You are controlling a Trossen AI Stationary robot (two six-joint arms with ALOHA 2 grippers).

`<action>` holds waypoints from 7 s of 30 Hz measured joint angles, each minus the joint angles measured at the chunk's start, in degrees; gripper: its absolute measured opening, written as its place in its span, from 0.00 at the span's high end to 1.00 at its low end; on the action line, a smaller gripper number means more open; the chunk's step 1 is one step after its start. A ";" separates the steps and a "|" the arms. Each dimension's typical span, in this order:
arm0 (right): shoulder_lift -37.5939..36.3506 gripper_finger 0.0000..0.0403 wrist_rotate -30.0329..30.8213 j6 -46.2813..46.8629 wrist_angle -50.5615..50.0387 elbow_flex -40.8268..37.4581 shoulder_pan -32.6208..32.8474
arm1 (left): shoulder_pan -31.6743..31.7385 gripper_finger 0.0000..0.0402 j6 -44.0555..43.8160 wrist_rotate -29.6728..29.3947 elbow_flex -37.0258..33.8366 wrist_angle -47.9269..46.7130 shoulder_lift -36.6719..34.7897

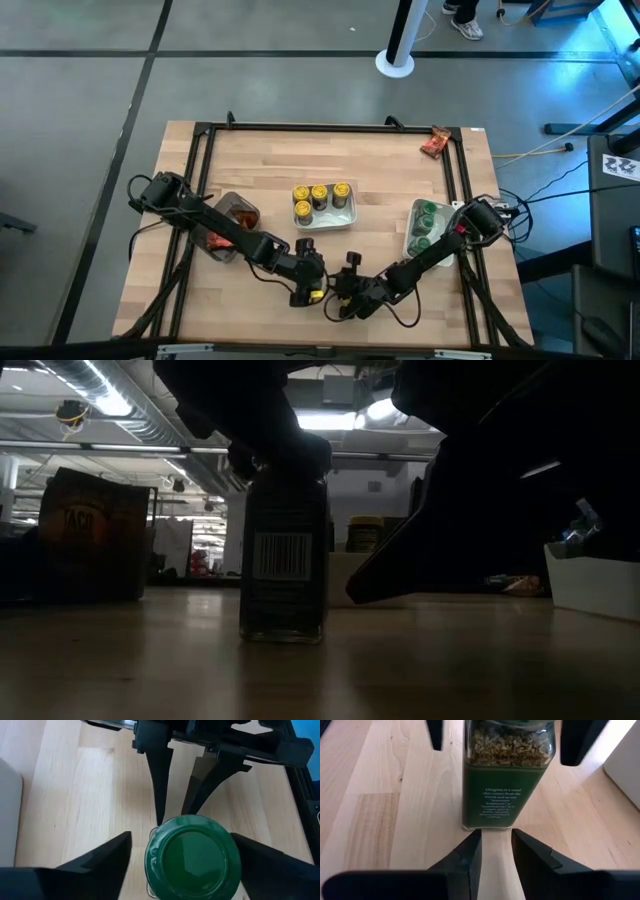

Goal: Sort spices by type
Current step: Put the green seasoning bottle into the right white bin, then put the orange seasoning pack into the black bin

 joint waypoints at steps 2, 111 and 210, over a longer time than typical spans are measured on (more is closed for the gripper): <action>0.00 0.73 0.00 0.01 0.00 0.00 0.00 | 0.00 0.18 0.61 0.00 0.00 0.00 0.00; -42.01 0.48 21.63 47.75 -72.36 1.66 6.07 | -13.88 0.13 2.51 -16.86 -31.23 15.10 -31.47; -44.12 0.14 -7.85 90.34 -78.52 -18.56 32.65 | -13.60 0.13 7.55 -18.97 -31.23 23.21 -31.45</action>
